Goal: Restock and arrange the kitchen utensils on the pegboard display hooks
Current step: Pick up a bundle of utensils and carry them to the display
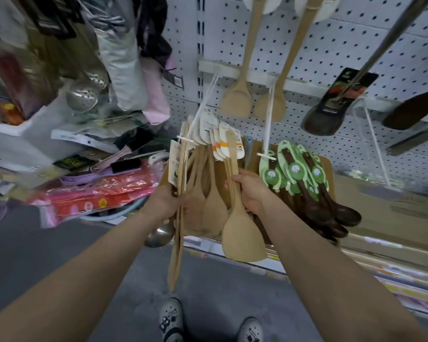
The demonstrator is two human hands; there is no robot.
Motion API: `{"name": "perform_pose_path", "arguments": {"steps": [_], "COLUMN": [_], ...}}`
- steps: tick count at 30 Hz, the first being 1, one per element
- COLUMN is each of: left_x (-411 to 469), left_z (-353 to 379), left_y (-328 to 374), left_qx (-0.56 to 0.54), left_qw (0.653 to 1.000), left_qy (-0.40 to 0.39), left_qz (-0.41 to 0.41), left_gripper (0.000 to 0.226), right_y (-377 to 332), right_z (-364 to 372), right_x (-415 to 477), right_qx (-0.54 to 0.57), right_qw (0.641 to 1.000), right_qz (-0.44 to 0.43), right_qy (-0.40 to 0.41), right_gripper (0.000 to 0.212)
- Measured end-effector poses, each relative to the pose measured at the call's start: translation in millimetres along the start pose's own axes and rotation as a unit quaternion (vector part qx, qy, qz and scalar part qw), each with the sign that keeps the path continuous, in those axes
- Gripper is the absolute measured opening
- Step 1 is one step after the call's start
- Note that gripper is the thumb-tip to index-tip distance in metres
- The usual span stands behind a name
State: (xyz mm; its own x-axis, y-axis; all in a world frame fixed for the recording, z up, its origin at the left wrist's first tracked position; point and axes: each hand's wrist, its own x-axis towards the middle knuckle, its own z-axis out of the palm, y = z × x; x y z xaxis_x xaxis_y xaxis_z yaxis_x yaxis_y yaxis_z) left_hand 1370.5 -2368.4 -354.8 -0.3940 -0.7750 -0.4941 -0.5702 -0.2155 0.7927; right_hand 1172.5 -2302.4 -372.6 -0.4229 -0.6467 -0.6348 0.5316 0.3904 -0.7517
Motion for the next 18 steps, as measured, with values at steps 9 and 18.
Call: {"name": "perform_pose_path", "arguments": {"steps": [9, 18], "left_x": [55, 81], "left_z": [-68, -67], "left_y": [-40, -46], "left_qx": [0.027, 0.085], "left_qw": [0.999, 0.996], "left_qy": [-0.007, -0.026], "left_qz": [-0.037, -0.004], "left_gripper": [0.02, 0.029], "right_y": [-5, 8], "right_z": [84, 108], "right_x": [43, 79], "right_qx": [-0.008, -0.253], "right_qw": [0.996, 0.948], "right_qz": [-0.072, -0.146], "right_qy": [0.046, 0.124], "right_gripper": [0.044, 0.031]}}
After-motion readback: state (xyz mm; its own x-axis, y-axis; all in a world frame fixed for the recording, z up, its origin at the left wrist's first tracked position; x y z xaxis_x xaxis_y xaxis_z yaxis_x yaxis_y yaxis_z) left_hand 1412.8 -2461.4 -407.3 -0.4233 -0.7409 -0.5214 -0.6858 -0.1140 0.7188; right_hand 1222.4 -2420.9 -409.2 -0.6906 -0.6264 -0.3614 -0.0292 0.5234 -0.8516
